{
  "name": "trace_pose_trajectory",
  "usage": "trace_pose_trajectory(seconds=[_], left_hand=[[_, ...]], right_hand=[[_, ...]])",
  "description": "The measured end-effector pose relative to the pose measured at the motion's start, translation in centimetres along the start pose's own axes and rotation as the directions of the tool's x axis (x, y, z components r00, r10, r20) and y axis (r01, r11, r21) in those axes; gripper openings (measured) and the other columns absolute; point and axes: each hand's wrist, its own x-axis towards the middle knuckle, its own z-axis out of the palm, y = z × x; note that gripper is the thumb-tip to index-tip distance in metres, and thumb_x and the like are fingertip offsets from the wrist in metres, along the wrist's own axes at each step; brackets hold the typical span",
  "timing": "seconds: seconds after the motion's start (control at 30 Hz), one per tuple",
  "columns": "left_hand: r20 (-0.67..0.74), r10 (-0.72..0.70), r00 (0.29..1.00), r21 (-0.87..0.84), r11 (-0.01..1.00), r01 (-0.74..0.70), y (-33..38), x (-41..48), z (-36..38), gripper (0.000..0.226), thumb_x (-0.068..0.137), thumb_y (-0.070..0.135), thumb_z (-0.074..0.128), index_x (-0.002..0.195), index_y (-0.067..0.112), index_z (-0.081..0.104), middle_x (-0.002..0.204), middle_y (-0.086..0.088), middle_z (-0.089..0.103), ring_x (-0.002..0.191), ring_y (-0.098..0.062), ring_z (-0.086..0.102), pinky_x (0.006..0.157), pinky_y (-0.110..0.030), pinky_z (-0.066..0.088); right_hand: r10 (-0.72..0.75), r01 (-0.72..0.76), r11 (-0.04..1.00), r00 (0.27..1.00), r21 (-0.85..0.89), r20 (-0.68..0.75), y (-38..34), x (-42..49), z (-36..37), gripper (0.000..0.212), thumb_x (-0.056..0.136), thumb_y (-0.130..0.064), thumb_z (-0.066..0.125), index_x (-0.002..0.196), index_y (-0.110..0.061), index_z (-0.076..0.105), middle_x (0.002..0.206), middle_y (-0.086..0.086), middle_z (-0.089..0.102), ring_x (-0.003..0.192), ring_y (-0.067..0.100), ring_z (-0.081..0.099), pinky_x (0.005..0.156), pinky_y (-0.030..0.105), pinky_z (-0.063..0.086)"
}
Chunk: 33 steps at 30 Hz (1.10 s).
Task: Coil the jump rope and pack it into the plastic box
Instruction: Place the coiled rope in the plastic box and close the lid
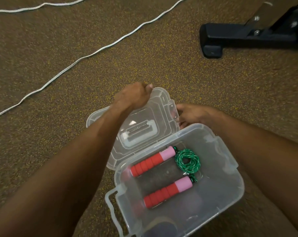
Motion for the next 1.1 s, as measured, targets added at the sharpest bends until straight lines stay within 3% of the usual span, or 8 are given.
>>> trace_pose_trajectory(seconds=[0.07, 0.17, 0.37, 0.5, 0.7, 0.77, 0.9, 1.1], left_hand=[[0.022, 0.033, 0.999, 0.049, 0.998, -0.035, 1.7, -0.6, -1.0, 0.052, 0.103, 0.051, 0.026, 0.087, 0.013, 0.058, 0.07, 0.0, 0.053, 0.063, -0.01, 0.049, 0.057, -0.028, 0.033], [0.032, 0.099, 0.995, 0.12, 0.987, -0.102, 4.5, -2.0, -2.2, 0.053, 0.102, 0.055, 0.024, 0.082, 0.016, 0.053, 0.076, -0.004, 0.055, 0.073, -0.021, 0.056, 0.072, -0.036, 0.046], [-0.012, 0.134, 0.991, 0.14, 0.981, -0.131, 7.5, -5.6, -2.8, 0.055, 0.1, 0.056, 0.019, 0.116, 0.015, 0.052, 0.112, -0.018, 0.062, 0.1, -0.035, 0.059, 0.089, -0.05, 0.048], [-0.038, 0.105, 0.994, 0.142, 0.985, -0.099, 9.4, -9.6, -3.6, 0.053, 0.099, 0.057, 0.023, 0.126, 0.019, 0.048, 0.127, -0.02, 0.055, 0.112, -0.038, 0.055, 0.094, -0.05, 0.045], [-0.24, 0.289, 0.927, 0.32, 0.925, -0.206, 13.6, -17.5, -3.1, 0.043, 0.098, 0.054, 0.037, 0.121, 0.02, 0.048, 0.119, -0.011, 0.055, 0.109, -0.032, 0.057, 0.068, -0.038, 0.039], [-0.261, 0.336, 0.905, 0.391, 0.894, -0.219, 14.8, -19.6, -2.1, 0.042, 0.098, 0.055, 0.038, 0.122, 0.021, 0.047, 0.116, -0.009, 0.056, 0.107, -0.029, 0.058, 0.063, -0.036, 0.033], [-0.22, 0.388, 0.895, 0.497, 0.834, -0.24, 16.6, -23.1, 0.0, 0.042, 0.095, 0.054, 0.046, 0.119, 0.019, 0.051, 0.104, -0.007, 0.06, 0.092, -0.025, 0.061, 0.054, -0.033, 0.031], [-0.15, 0.467, 0.871, 0.535, 0.78, -0.326, 17.4, -26.1, 3.6, 0.036, 0.093, 0.05, 0.053, 0.108, 0.018, 0.048, 0.097, -0.006, 0.056, 0.083, -0.023, 0.06, 0.051, -0.033, 0.032]], right_hand=[[-0.012, 0.015, 0.99, 1.0, 0.143, -0.022, 0.8, -0.5, -0.4, 0.029, 0.097, 0.006, 0.052, 0.122, -0.005, 0.059, 0.111, 0.021, 0.072, 0.088, 0.03, 0.073, 0.079, 0.047, 0.059], [-0.012, 0.034, 0.942, 0.998, 0.334, -0.068, 1.5, -1.8, -0.9, 0.031, 0.096, 0.001, 0.058, 0.127, -0.006, 0.058, 0.118, 0.021, 0.07, 0.1, 0.036, 0.072, 0.079, 0.045, 0.061], [-0.04, 0.116, 0.849, 0.987, 0.516, -0.158, 2.0, -5.3, -1.1, 0.014, 0.097, -0.01, 0.06, 0.109, -0.013, 0.066, 0.094, 0.01, 0.078, 0.092, 0.026, 0.073, 0.086, 0.045, 0.057], [-0.078, 0.2, 0.786, 0.97, 0.585, -0.228, 1.9, -7.6, -1.4, 0.014, 0.097, -0.011, 0.061, 0.106, -0.018, 0.069, 0.098, 0.004, 0.078, 0.097, 0.018, 0.073, 0.087, 0.031, 0.058], [-0.058, 0.275, 0.595, 0.952, 0.755, -0.301, 1.7, -12.7, -2.2, 0.023, 0.101, -0.014, 0.047, 0.101, -0.01, 0.069, 0.076, 0.001, 0.076, 0.062, 0.009, 0.071, 0.065, 0.029, 0.06], [-0.08, 0.288, 0.601, 0.95, 0.746, -0.302, 2.3, -14.4, -2.2, 0.025, 0.099, -0.025, 0.054, 0.104, -0.007, 0.071, 0.083, 0.004, 0.074, 0.07, 0.014, 0.069, 0.06, 0.028, 0.057], [-0.103, 0.316, 0.609, 0.941, 0.727, -0.323, 3.4, -16.8, -0.9, 0.036, 0.086, -0.021, 0.074, 0.115, -0.001, 0.071, 0.111, 0.014, 0.075, 0.096, 0.023, 0.071, 0.084, 0.036, 0.06], [-0.12, 0.32, 0.668, 0.937, 0.672, -0.327, 4.7, -19.2, 1.1, 0.022, 0.09, -0.005, 0.068, 0.111, -0.01, 0.07, 0.11, 0.015, 0.074, 0.094, 0.021, 0.069, 0.09, 0.036, 0.057]])
